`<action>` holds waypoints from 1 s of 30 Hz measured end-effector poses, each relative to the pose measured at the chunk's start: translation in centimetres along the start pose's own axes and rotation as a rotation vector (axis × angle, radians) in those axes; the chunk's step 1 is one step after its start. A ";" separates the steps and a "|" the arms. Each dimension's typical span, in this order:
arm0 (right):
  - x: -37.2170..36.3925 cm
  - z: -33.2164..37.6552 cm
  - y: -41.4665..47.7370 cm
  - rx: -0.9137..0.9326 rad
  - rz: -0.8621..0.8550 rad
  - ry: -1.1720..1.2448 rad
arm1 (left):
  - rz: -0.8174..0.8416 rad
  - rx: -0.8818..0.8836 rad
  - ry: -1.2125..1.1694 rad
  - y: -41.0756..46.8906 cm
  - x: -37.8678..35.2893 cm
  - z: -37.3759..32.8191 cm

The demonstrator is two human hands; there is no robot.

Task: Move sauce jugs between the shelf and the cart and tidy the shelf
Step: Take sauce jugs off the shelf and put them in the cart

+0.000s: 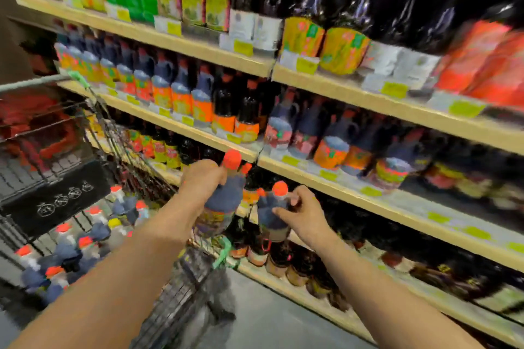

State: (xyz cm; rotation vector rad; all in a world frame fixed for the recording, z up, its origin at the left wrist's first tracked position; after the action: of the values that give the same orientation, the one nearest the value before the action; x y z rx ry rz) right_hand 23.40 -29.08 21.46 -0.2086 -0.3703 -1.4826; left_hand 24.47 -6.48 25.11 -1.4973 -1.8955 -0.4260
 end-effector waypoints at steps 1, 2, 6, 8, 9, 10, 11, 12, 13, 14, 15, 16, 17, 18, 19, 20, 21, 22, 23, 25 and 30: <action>2.6 -0.2 -0.8 0.001 -0.032 -0.016 | 0.007 -0.045 -0.081 -1.1 -1.1 -2.0; 5.3 -0.2 -1.8 0.003 -0.072 -0.037 | 0.010 -0.081 -0.169 -2.0 -2.3 -3.7; 15.2 -1.0 -6.0 0.038 -0.201 -0.033 | 0.057 -0.131 -0.395 -5.9 -8.2 -9.2; 19.1 -1.3 -7.9 0.060 -0.244 -0.032 | 0.092 -0.174 -0.483 -8.0 -11.0 -12.1; 21.0 -1.4 -8.7 0.082 -0.268 -0.045 | 0.108 -0.183 -0.522 -9.0 -12.3 -13.3; 22.6 -1.4 -9.5 0.113 -0.292 -0.054 | 0.126 -0.190 -0.561 -9.7 -13.7 -14.3; 24.1 -1.6 -10.1 0.142 -0.316 -0.057 | 0.141 -0.175 -0.585 -10.0 -15.0 -15.0; 25.5 -1.5 -10.7 0.172 -0.346 -0.060 | 0.161 -0.164 -0.601 -10.4 -16.2 -15.7; 26.9 -1.8 -11.1 0.195 -0.383 -0.065 | 0.189 -0.158 -0.616 -10.7 -17.4 -16.5; 28.0 -1.9 -11.4 0.222 -0.415 -0.067 | 0.208 -0.160 -0.620 -10.9 -18.3 -17.2; 28.9 -2.2 -11.4 0.228 -0.449 -0.062 | 0.217 -0.169 -0.617 -11.1 -19.0 -17.9; 29.8 -2.3 -11.4 0.242 -0.481 -0.046 | 0.219 -0.185 -0.612 -11.2 -19.6 -18.7; 30.7 -2.6 -11.2 0.256 -0.515 -0.035 | 0.217 -0.211 -0.609 -11.1 -20.2 -19.5; 31.6 -2.7 -11.0 0.281 -0.550 -0.039 | 0.212 -0.238 -0.603 -11.0 -20.7 -20.2; 32.4 -2.7 -10.6 0.301 -0.588 -0.053 | 0.216 -0.269 -0.597 -10.9 -21.2 -21.0; 33.2 -2.8 -10.1 0.324 -0.620 -0.068 | 0.216 -0.297 -0.587 -10.5 -21.7 -21.7; 33.9 -3.0 -9.4 0.335 -0.647 -0.080 | 0.216 -0.326 -0.576 -9.9 -22.3 -22.3; 34.6 -3.4 -8.7 0.348 -0.670 -0.090 | 0.217 -0.354 -0.565 -9.3 -23.0 -22.9; 35.2 -4.1 -7.8 0.347 -0.690 -0.096 | 0.224 -0.367 -0.556 -8.5 -23.7 -23.3; 36.2 -5.6 -5.9 0.343 -0.712 -0.088 | 0.240 -0.358 -0.551 -6.8 -25.2 -23.7; 38.2 -8.7 -0.2 0.334 -0.703 -0.093 | 0.282 -0.370 -0.525 -3.1 -28.9 -24.4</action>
State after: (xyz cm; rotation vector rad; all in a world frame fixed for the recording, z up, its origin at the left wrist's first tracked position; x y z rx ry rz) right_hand 25.96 -67.70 27.38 0.1404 -0.8150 -2.0693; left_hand 32.17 -43.65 23.49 -2.2656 -2.0144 -0.2774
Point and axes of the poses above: each hand's wrist, its own y-axis towards the middle knuckle, its own x-axis out of the back of the hand, z = x × y, the point moved 10 cm from there along y, towards the middle knuckle, and after that the axes turned 11 degrees about y, right-handed, at the moved point
